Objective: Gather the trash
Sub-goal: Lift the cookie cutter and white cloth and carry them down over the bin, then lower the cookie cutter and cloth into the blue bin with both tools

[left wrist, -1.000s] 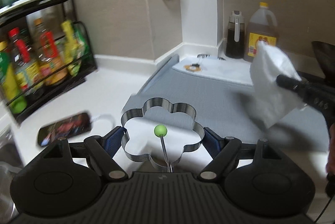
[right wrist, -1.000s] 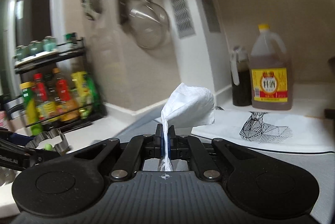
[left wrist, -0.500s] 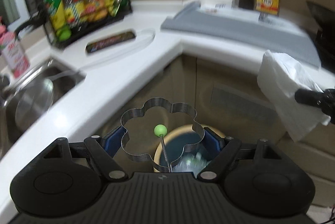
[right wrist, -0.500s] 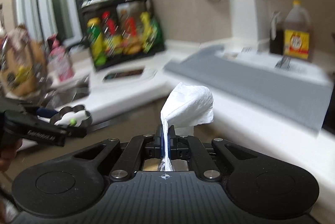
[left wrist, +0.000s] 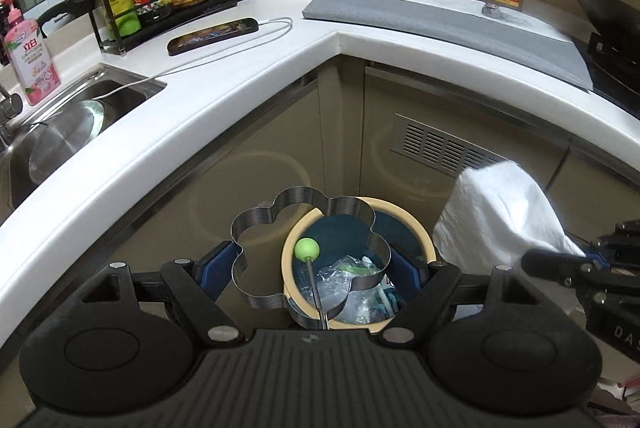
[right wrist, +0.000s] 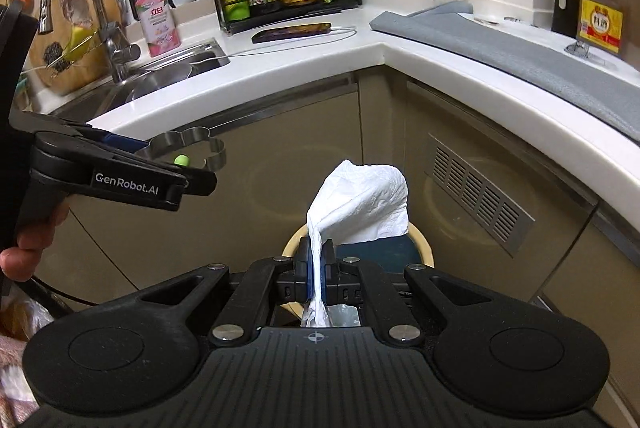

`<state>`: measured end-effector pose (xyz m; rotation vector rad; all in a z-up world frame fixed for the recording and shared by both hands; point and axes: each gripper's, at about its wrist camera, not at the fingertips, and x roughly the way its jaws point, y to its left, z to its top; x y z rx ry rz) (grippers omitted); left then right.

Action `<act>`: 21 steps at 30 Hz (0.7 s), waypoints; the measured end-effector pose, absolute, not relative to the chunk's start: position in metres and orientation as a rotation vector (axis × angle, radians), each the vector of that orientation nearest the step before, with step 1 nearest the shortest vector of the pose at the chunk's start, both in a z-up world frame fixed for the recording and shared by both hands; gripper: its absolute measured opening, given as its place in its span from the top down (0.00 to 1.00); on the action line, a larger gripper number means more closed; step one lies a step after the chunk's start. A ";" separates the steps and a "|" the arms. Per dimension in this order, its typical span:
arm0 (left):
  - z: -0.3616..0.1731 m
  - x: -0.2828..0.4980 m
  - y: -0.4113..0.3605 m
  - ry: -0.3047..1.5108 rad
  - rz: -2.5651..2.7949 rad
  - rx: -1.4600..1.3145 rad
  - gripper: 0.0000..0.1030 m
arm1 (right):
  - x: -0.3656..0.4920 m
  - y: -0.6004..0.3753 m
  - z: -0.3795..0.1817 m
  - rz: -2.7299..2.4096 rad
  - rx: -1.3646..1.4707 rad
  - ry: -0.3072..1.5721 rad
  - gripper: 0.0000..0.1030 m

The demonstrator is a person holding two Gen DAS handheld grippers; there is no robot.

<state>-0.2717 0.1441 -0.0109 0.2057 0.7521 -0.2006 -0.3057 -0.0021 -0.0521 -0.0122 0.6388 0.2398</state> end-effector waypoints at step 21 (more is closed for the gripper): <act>-0.014 -0.277 0.143 0.758 -0.219 0.194 0.18 | -0.304 0.002 -0.050 0.247 -0.051 0.652 0.96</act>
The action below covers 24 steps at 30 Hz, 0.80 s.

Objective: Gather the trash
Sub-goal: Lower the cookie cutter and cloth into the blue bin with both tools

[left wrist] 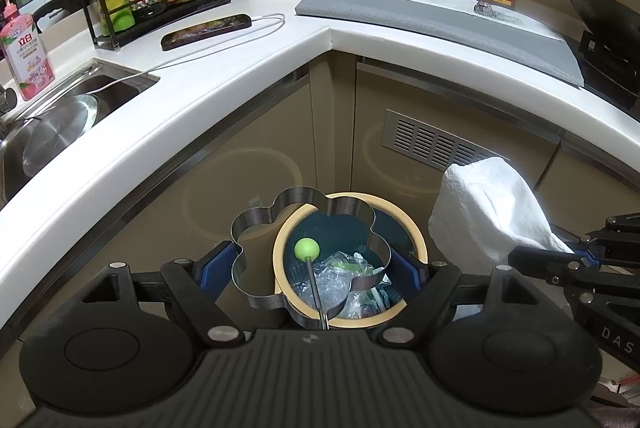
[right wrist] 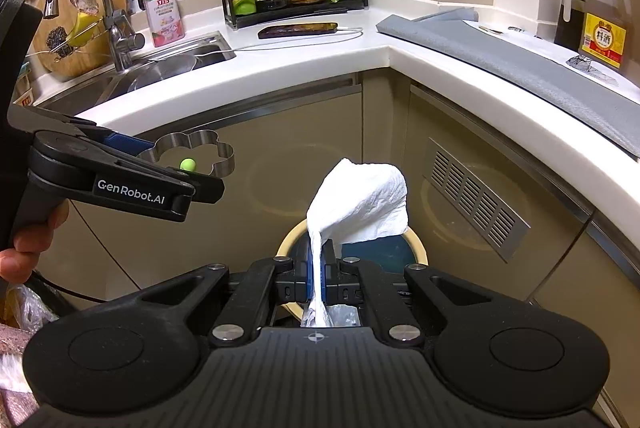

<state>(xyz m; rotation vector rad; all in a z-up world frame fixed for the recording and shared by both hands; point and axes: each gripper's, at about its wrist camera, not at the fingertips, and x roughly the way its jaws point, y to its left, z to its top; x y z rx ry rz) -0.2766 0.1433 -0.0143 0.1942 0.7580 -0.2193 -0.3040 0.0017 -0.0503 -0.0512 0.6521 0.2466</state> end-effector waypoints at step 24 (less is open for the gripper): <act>-0.031 -0.265 0.141 0.809 -0.218 0.190 0.18 | -0.288 0.002 -0.058 0.265 -0.043 0.720 0.96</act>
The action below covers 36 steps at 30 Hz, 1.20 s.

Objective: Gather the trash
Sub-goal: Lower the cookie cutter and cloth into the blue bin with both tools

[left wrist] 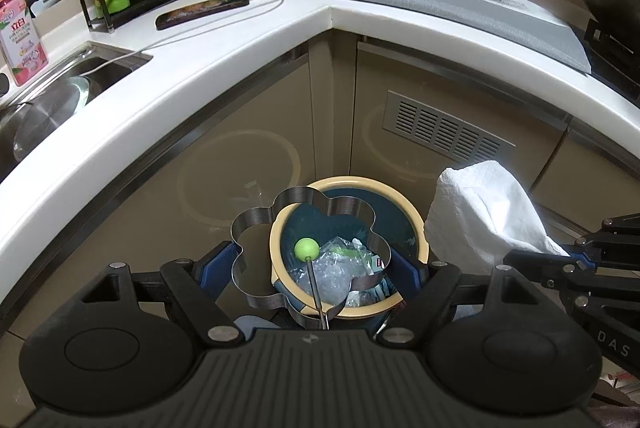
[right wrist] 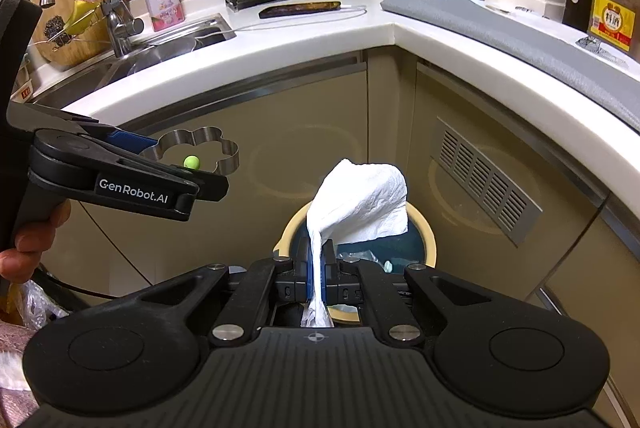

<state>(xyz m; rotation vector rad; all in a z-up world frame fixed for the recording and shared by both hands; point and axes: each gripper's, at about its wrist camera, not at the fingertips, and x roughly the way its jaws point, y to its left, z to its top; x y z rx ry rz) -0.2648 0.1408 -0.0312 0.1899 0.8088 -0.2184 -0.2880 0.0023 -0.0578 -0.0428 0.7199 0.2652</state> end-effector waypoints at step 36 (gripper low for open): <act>-0.099 -0.171 0.127 1.037 -0.192 0.172 0.18 | -0.198 -0.007 -0.121 0.254 0.015 0.943 0.96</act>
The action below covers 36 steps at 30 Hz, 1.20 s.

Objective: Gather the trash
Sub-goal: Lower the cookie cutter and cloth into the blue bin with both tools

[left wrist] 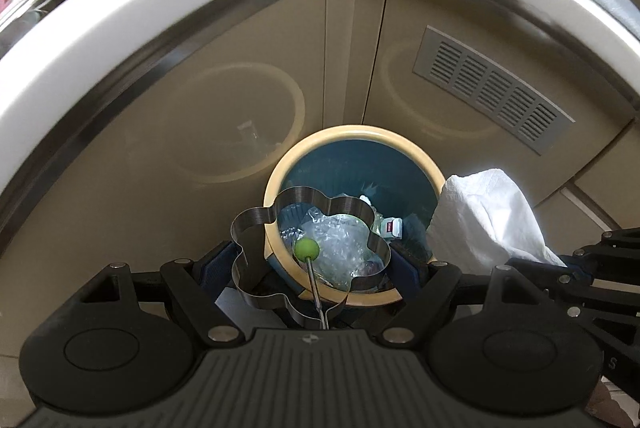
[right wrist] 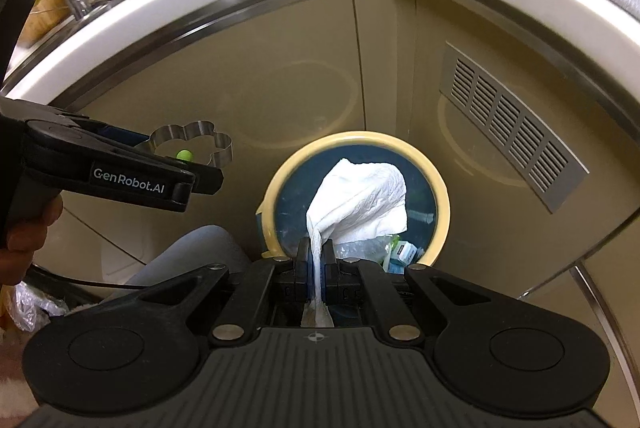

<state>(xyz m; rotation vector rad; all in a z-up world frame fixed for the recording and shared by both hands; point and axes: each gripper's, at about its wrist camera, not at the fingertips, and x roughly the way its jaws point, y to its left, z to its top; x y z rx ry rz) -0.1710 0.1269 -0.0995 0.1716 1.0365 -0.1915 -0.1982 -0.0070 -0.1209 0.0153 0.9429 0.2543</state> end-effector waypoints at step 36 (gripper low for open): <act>-0.253 -0.011 0.077 1.292 -0.213 0.279 0.18 | -0.046 -0.029 -0.263 0.152 0.102 1.180 0.96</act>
